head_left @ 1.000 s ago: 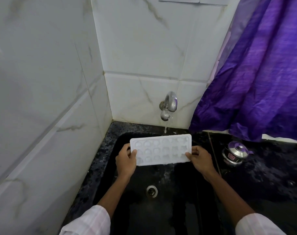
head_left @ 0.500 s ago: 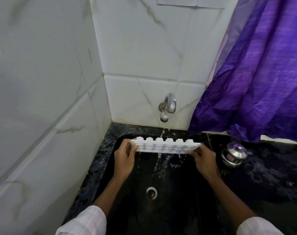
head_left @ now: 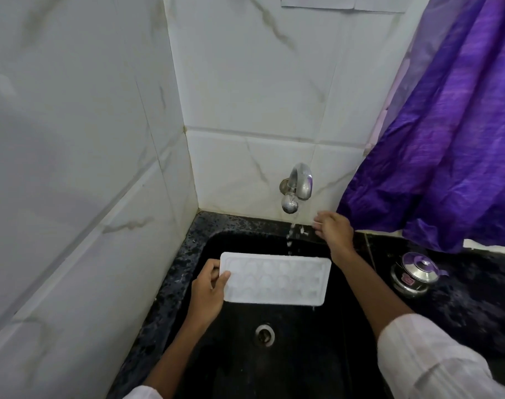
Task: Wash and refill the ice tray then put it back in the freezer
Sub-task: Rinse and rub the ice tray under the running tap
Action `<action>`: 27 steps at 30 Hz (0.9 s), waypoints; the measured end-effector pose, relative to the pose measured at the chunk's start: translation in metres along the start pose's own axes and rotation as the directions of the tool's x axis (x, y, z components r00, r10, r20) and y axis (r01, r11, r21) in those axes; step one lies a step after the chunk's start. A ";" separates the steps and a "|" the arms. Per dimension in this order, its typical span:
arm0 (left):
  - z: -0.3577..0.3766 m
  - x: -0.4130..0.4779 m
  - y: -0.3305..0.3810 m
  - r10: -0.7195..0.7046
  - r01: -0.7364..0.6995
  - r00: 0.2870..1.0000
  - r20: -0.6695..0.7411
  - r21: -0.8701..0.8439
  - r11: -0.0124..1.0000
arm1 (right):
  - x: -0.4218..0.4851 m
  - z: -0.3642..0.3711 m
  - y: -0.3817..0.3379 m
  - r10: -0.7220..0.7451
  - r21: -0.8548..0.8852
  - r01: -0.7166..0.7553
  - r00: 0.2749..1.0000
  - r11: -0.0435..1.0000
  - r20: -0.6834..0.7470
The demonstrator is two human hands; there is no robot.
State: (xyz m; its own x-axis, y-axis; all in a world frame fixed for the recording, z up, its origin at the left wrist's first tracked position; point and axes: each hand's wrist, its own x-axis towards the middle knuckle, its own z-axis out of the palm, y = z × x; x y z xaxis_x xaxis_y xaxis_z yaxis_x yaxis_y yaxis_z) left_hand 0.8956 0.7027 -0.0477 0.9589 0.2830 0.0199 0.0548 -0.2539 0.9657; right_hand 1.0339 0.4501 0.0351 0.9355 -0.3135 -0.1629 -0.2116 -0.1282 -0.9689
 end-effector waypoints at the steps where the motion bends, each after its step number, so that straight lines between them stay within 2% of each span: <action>1: -0.002 -0.001 0.000 -0.014 0.014 1.000 0.003 0.003 1.000 | 0.007 0.007 -0.003 0.007 -0.047 -0.005 0.999 0.999 0.044; 6: -0.005 -0.003 -0.004 -0.076 0.075 0.997 -0.007 -0.060 0.995 | 0.031 0.043 -0.011 0.053 -0.187 -0.017 0.981 0.982 0.187; 10: -0.005 -0.003 -0.004 -0.099 0.097 0.995 -0.013 -0.105 0.990 | 0.049 0.065 -0.011 0.132 -0.058 -0.123 0.970 0.991 0.202; 13: -0.004 -0.004 -0.004 -0.113 0.110 0.994 -0.017 -0.114 0.987 | 0.053 0.072 -0.009 0.234 0.151 -0.268 0.950 0.952 0.207; 18: 0.000 -0.003 -0.002 -0.139 0.136 0.990 -0.024 -0.105 0.985 | 0.049 0.067 -0.019 0.278 0.354 -0.425 0.875 0.833 0.397; 21: 0.002 -0.006 -0.001 -0.146 0.143 0.989 -0.014 -0.113 0.983 | 0.057 0.065 -0.019 0.319 0.369 -0.498 0.835 0.784 0.449; 26: 0.005 -0.014 0.000 -0.143 0.141 0.990 -0.014 -0.099 0.985 | 0.050 0.047 -0.012 0.305 0.362 -0.510 0.815 0.781 0.492; 27: 0.005 -0.014 0.000 -0.144 0.141 0.989 -0.025 -0.091 0.986 | 0.041 0.037 -0.006 0.303 0.330 -0.483 0.829 0.811 0.470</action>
State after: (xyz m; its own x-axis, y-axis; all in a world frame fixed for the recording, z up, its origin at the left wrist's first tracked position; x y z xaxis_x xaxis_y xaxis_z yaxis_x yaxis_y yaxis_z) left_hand 0.8831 0.6940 -0.0490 0.9336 0.3399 -0.1131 0.1644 -0.1260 0.9783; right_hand 1.0838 0.4724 0.0273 0.8445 0.1438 -0.5158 -0.5304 0.3577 -0.7686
